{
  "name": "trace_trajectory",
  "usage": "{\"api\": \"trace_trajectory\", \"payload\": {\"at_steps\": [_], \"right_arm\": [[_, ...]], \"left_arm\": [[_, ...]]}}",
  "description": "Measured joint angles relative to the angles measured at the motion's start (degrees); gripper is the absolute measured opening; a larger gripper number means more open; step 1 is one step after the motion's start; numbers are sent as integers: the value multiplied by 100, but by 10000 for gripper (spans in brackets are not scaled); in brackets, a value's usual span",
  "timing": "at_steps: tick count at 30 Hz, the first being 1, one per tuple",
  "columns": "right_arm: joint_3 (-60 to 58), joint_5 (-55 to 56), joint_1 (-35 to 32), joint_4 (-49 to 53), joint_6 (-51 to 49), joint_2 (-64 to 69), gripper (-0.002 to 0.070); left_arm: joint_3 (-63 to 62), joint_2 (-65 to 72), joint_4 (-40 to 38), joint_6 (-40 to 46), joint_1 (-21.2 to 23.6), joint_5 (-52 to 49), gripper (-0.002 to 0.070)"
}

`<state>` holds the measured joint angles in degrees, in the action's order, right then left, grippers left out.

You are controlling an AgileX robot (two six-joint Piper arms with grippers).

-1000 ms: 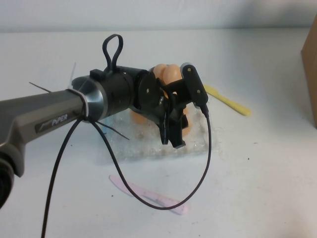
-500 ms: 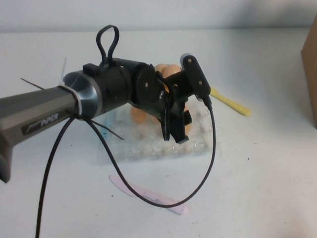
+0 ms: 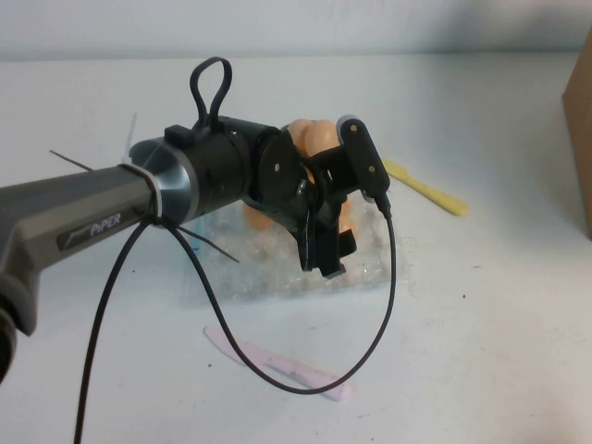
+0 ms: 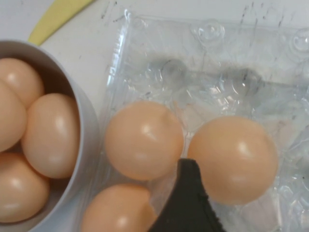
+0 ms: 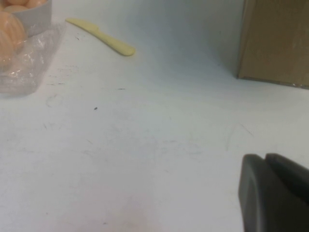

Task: Take an egg out of the egg box
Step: Pick up the egg from the plastic box

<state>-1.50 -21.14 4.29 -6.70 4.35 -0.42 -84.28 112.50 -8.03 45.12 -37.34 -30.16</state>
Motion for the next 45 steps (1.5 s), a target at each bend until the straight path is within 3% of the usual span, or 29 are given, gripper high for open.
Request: {"api": "trace_trajectory", "payload": {"at_steps": [13,45], "right_arm": [[0,0,0,0,0,0,-17],[0,0,0,0,0,0,-17]], "left_arm": [[0,119,0,23,0,102,375],[-9,293,-57,44,0,464,388]]}}
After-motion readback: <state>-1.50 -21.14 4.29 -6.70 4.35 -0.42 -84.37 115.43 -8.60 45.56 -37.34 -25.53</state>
